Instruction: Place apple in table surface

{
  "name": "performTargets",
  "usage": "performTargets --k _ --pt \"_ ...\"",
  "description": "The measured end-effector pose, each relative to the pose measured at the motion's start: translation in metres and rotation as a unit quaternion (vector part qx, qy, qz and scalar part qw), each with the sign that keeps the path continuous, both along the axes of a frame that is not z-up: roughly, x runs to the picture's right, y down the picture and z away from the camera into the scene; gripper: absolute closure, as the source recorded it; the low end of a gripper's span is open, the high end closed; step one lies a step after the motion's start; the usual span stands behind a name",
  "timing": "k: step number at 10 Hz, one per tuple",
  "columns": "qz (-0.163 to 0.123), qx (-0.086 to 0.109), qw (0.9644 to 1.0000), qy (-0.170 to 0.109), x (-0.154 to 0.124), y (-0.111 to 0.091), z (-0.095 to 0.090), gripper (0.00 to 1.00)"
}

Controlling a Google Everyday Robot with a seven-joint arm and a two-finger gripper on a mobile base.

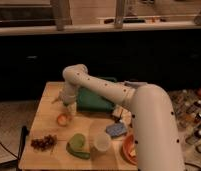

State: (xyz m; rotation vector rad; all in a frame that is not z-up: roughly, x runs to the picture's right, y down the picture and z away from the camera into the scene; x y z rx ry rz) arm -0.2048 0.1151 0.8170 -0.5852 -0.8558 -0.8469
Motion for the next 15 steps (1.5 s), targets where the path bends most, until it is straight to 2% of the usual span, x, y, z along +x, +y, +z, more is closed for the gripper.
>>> performTargets --k 15 --pt "0.001 0.001 1.0 -0.001 0.0022 -0.0037 -0.0006 0.2"
